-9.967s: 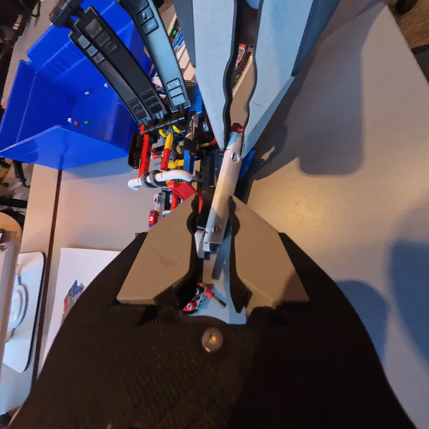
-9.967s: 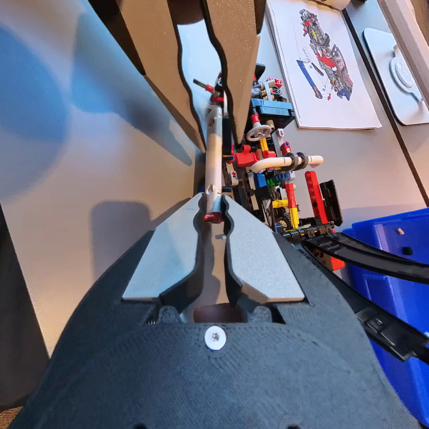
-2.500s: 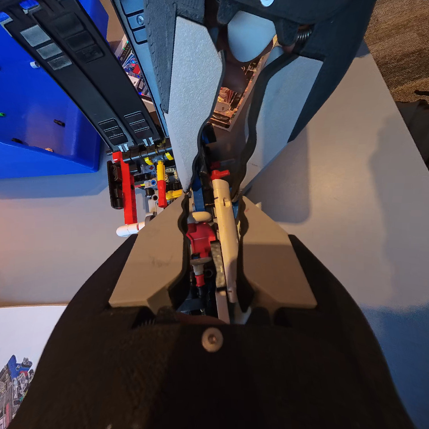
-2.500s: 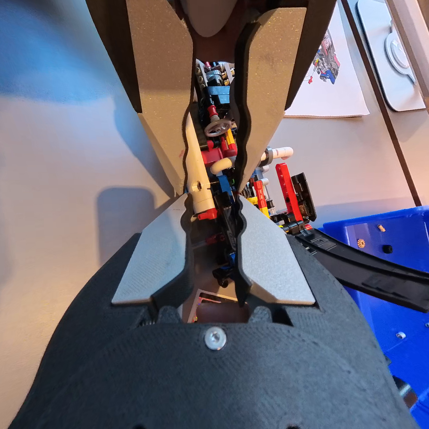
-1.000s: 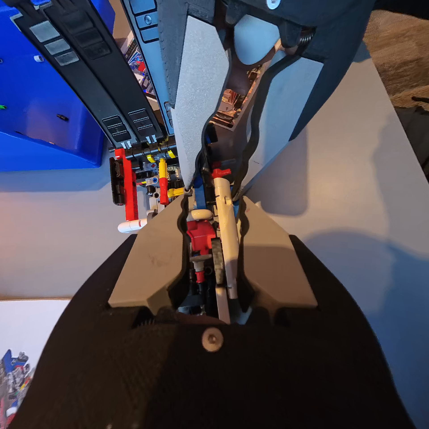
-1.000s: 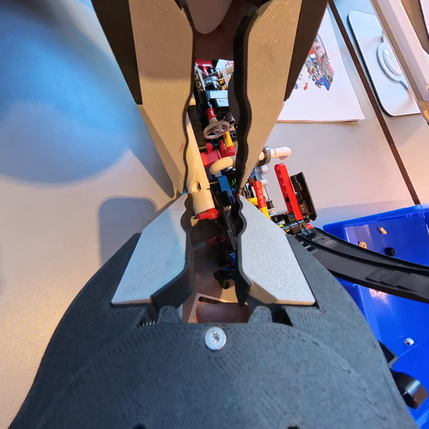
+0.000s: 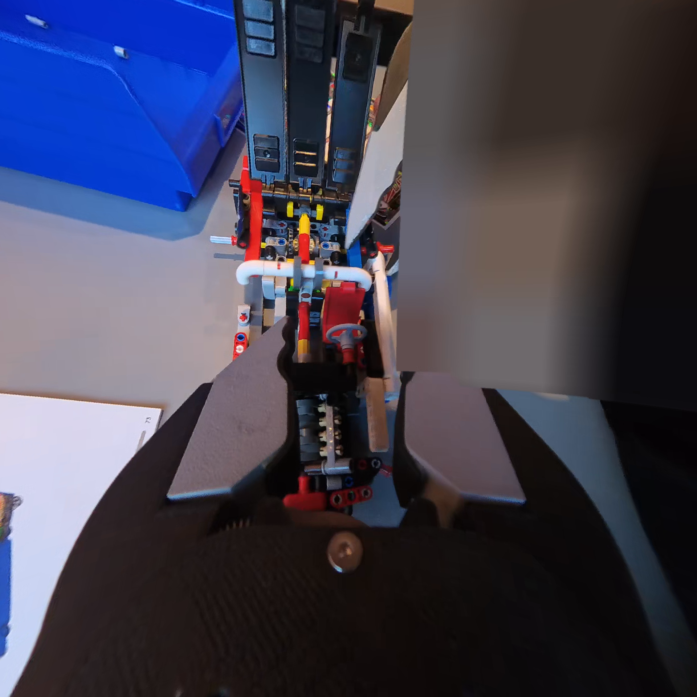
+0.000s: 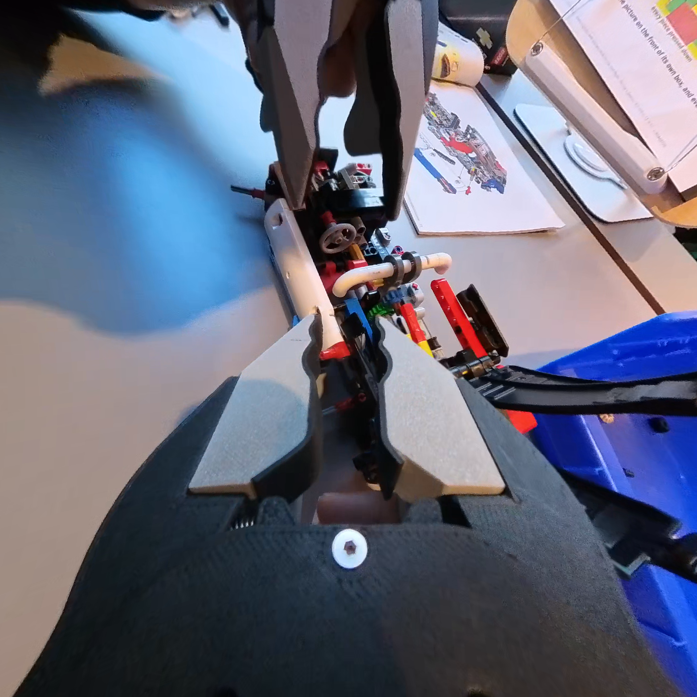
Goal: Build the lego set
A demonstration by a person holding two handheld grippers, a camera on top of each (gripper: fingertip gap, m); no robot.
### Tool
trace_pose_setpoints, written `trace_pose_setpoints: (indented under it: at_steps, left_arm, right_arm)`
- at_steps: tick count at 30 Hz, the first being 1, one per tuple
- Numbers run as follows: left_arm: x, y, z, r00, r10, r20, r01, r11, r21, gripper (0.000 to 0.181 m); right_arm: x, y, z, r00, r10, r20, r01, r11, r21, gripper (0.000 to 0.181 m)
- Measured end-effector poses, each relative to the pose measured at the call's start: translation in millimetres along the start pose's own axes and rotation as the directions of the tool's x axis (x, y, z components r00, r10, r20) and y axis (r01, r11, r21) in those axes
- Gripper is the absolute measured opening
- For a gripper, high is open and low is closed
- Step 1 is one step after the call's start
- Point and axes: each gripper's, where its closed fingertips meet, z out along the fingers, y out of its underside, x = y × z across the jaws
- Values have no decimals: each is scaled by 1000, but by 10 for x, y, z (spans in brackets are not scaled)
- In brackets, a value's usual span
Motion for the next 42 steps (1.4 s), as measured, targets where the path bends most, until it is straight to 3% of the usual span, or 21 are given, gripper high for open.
trace_pose_setpoints:
  at_steps: [1,3,6,11,19,24,32,38,42]
  left_arm:
    - [22,-23,-11,1000,12,12,-12,1000,-1,52]
    - [87,-98,-49,999,41,34,-42,999,23,45]
    - [124,-66,-68,998,51,32,-52,999,0,49]
    - [175,-71,-25,993,-116,-22,117,992,55,41]
    - [350,-14,171,968,104,226,-88,993,-83,35]
    - [234,51,307,905,229,359,-161,965,-208,29]
    - [154,168,428,873,285,397,-163,935,-314,18]
    - [179,135,448,905,218,365,-123,956,-267,16]
    - [185,135,432,890,256,377,-157,949,-274,15]
  right_arm:
    - [0,4,0,1000,0,-1,0,1000,0,24]
    - [1,11,-4,1000,-6,-8,6,1000,-1,25]
    - [3,17,0,1000,-15,-22,15,1000,-4,26]
    - [3,22,7,998,-38,-45,38,999,-15,28]
    - [0,58,16,983,-130,-130,118,988,-96,35]
    - [-3,76,6,960,-194,-200,168,976,-136,37]
    - [-22,72,-25,955,-171,-244,147,983,-114,34]
    - [-58,76,-153,935,-198,-295,172,979,-113,33]
    - [-74,95,-301,941,-128,-315,111,991,-70,25]
